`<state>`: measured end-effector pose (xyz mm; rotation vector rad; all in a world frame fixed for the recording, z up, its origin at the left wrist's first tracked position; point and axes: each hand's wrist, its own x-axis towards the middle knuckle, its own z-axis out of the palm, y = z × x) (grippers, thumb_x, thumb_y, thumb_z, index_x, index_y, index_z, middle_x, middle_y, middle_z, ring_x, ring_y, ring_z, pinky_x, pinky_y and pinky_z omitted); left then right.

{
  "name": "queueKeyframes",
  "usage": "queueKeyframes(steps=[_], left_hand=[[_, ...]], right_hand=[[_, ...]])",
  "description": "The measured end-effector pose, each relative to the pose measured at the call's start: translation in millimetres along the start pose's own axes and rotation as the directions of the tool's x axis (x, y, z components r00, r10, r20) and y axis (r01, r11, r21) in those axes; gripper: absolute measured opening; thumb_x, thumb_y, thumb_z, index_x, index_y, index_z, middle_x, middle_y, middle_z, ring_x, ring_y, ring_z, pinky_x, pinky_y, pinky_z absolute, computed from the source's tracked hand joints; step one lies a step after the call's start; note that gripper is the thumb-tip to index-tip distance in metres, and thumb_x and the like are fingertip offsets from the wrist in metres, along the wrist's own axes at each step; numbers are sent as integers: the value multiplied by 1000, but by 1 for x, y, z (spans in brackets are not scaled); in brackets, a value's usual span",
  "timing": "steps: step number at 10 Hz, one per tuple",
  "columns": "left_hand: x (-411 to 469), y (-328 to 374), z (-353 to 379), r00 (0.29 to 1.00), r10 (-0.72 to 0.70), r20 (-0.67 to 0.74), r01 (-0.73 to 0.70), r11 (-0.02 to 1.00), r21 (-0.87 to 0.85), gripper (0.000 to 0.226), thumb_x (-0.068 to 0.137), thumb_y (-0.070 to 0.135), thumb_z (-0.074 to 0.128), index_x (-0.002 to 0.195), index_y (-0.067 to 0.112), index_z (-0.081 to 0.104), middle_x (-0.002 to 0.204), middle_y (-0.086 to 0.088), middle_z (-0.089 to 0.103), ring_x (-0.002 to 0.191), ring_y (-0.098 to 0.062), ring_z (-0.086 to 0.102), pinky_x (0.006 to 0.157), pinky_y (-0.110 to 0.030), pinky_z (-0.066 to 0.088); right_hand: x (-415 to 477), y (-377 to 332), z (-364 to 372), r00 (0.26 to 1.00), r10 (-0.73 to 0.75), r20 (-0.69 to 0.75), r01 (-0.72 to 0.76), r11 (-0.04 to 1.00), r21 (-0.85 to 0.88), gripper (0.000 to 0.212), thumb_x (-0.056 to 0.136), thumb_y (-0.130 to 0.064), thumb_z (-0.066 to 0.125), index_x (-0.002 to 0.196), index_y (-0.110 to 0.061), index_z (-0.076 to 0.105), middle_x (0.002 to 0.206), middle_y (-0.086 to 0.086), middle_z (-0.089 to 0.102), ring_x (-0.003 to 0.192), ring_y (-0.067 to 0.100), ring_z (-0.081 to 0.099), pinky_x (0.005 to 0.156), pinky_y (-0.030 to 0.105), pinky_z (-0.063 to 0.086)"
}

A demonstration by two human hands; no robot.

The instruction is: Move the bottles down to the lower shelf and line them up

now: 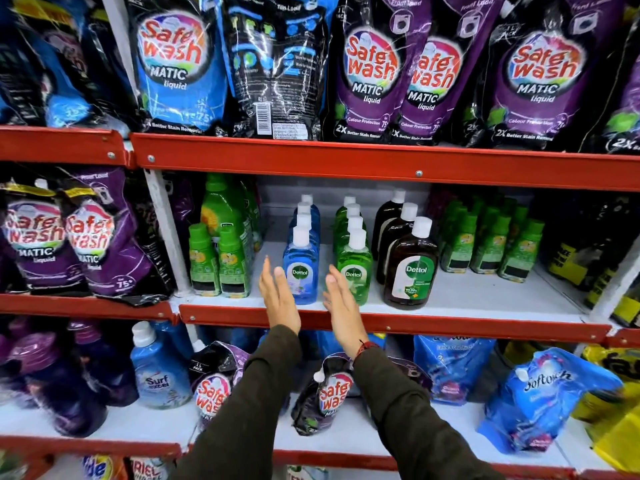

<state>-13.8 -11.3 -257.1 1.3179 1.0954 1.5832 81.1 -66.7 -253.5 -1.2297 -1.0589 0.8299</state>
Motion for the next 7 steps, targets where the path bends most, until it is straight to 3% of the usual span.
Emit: queueKeyframes(steps=[1, 3, 5, 6, 7], left_hand=[[14, 0, -6, 983, -87, 160, 87, 996, 8, 52, 109, 36, 22, 158, 16, 21, 168, -5, 19, 155, -16, 16, 128, -34, 9], [17, 3, -12, 958, -60, 280, 98, 987, -126, 51, 110, 33, 21, 156, 15, 30, 159, -12, 40, 148, -24, 38, 124, -50, 29], [14, 5, -13, 958, -38, 284, 75, 990, -120, 50, 109, 35, 23, 156, 19, 31, 159, -9, 40, 145, -18, 41, 123, -44, 32], [12, 7, -14, 958, -33, 285, 55, 996, -70, 51, 109, 36, 23, 157, 19, 26, 163, -5, 32, 147, -13, 34, 125, -38, 26], [5, 4, -15, 983, 2, 186, -2, 1000, -1, 50, 109, 38, 27, 157, 25, 24, 166, -1, 24, 146, -4, 24, 122, -27, 18]], right_hand=[[9, 1, 13, 998, 65, 20, -65, 998, -5, 58, 103, -48, 39, 155, -23, 33, 165, 3, 34, 152, 18, 34, 128, 45, 25], [12, 3, 16, 997, 58, 44, -55, 996, -66, 81, 85, -68, 40, 154, -27, 36, 160, -1, 43, 147, 15, 42, 126, 44, 30], [13, 4, 12, 996, 54, 66, -47, 994, -97, 60, 101, -46, 43, 155, -23, 34, 161, 2, 42, 148, 17, 41, 126, 45, 31], [7, -3, 12, 994, 59, 94, -47, 992, -121, 58, 103, -42, 44, 156, -23, 32, 163, 2, 39, 147, 14, 40, 125, 39, 31], [-2, -8, 5, 999, 17, 34, -14, 996, -86, 56, 104, -38, 44, 156, -22, 31, 164, 2, 35, 149, 15, 37, 125, 41, 31]])
